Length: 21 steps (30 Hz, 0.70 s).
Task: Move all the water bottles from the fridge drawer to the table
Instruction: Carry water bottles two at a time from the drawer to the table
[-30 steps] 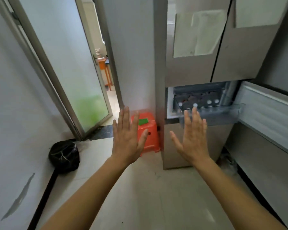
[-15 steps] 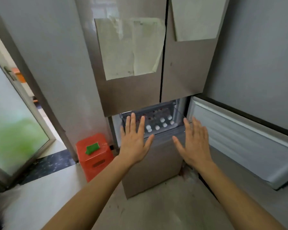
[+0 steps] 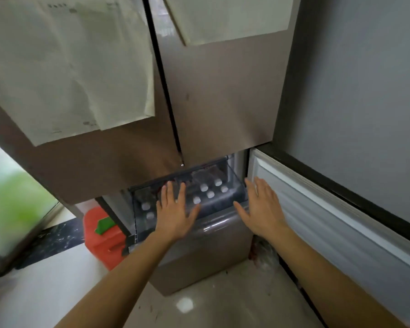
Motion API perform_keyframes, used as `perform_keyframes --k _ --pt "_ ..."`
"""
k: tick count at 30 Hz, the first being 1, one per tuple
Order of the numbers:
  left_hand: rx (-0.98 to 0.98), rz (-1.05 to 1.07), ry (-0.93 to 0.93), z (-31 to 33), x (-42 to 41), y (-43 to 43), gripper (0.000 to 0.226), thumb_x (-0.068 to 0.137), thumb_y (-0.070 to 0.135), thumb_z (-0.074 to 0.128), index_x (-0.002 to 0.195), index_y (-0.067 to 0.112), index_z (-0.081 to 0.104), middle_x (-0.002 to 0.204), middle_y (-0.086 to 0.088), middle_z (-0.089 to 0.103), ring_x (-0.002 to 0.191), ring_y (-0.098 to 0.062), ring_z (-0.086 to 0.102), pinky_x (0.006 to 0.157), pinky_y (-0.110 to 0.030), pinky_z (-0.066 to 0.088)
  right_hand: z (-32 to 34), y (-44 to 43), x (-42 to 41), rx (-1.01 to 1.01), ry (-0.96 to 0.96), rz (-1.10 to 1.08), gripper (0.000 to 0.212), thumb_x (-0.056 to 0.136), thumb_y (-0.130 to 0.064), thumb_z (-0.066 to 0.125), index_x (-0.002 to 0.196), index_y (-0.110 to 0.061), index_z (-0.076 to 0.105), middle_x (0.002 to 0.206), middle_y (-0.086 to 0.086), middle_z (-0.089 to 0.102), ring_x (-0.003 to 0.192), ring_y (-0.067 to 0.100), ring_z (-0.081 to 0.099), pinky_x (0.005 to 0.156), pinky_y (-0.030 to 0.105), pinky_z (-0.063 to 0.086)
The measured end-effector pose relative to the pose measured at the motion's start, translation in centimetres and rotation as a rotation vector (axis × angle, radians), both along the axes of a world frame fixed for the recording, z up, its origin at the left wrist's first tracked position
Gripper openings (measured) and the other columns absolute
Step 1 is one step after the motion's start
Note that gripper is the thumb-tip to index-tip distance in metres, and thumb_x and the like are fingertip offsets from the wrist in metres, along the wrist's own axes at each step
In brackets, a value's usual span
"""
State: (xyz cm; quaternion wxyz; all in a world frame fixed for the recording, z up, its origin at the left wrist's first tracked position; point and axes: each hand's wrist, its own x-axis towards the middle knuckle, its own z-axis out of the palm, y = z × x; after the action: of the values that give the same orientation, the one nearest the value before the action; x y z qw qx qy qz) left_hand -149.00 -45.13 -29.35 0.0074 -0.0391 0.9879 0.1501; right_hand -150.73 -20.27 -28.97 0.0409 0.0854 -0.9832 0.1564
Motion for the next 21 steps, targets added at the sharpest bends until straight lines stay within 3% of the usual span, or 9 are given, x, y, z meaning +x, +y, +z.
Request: perform_keyframes --k 4,8,11,15,18,21 --pt "0.101 0.173 -0.049 -2.3 -2.2 0.6 0.084 0.094 0.066 0.035 0.158 0.022 0.004 0.165 -0.011 -0.009 0.152 -0.031 -0.007 0.120 -0.053 0.010 -1.4 -0.1 -5.7 0.010 -0.116 0.138 0.075 0.096 -0.054 0.048 0.155 -0.017 0.019 0.159 0.013 0.027 0.145 0.030 0.029 0.114 0.046 0.036" --pt "0.442 0.381 -0.138 -4.9 -4.1 -0.3 0.095 0.086 0.071 0.048 0.155 0.015 0.017 0.161 -0.016 0.021 0.147 -0.037 0.019 0.118 -0.053 0.024 -3.1 -1.7 -9.5 -0.108 -0.332 0.192 0.074 0.093 -0.050 0.056 0.153 -0.020 0.024 0.155 0.010 0.035 0.136 0.031 0.041 0.106 0.046 0.043" --pt "0.674 0.506 -0.143 -6.1 -6.3 -1.3 0.096 0.080 0.068 0.059 0.152 0.015 0.024 0.155 -0.012 0.035 0.139 -0.035 0.036 0.113 -0.050 0.034 -4.7 -3.4 -12.3 -0.256 -0.485 0.173 0.078 0.083 -0.058 0.061 0.149 -0.026 0.032 0.148 0.006 0.045 0.128 0.031 0.051 0.101 0.046 0.048" --pt "0.732 0.536 -0.124 -8.4 -9.6 -3.1 0.078 0.089 0.045 0.068 0.149 0.013 0.029 0.150 -0.011 0.041 0.135 -0.033 0.042 0.112 -0.045 0.037 -7.3 -6.6 -15.5 -0.383 -0.604 0.101 0.077 0.084 -0.052 0.065 0.148 -0.019 0.037 0.145 0.007 0.047 0.128 0.031 0.051 0.099 0.038 0.045" --pt "0.880 0.611 -0.162 -10.1 -11.2 -3.7 0.074 0.087 0.036 0.072 0.147 0.016 0.032 0.137 0.002 0.045 0.127 -0.023 0.045 0.109 -0.041 0.039 -8.4 -9.0 -17.0 -0.420 -0.707 0.065 0.075 0.084 -0.053 0.066 0.144 -0.017 0.042 0.129 0.005 0.054 0.115 0.024 0.054 0.084 0.029 0.041" --pt "1.039 0.689 -0.204 -11.8 -12.3 -4.0 0.074 0.085 0.036 0.074 0.145 0.020 0.034 0.136 0.001 0.047 0.122 -0.025 0.049 0.101 -0.045 0.046 -9.2 -10.8 -18.0 -0.517 -0.794 0.019 0.077 0.083 -0.046 0.074 0.145 -0.015 0.038 0.129 0.002 0.053 0.114 0.023 0.053 0.089 0.033 0.045"
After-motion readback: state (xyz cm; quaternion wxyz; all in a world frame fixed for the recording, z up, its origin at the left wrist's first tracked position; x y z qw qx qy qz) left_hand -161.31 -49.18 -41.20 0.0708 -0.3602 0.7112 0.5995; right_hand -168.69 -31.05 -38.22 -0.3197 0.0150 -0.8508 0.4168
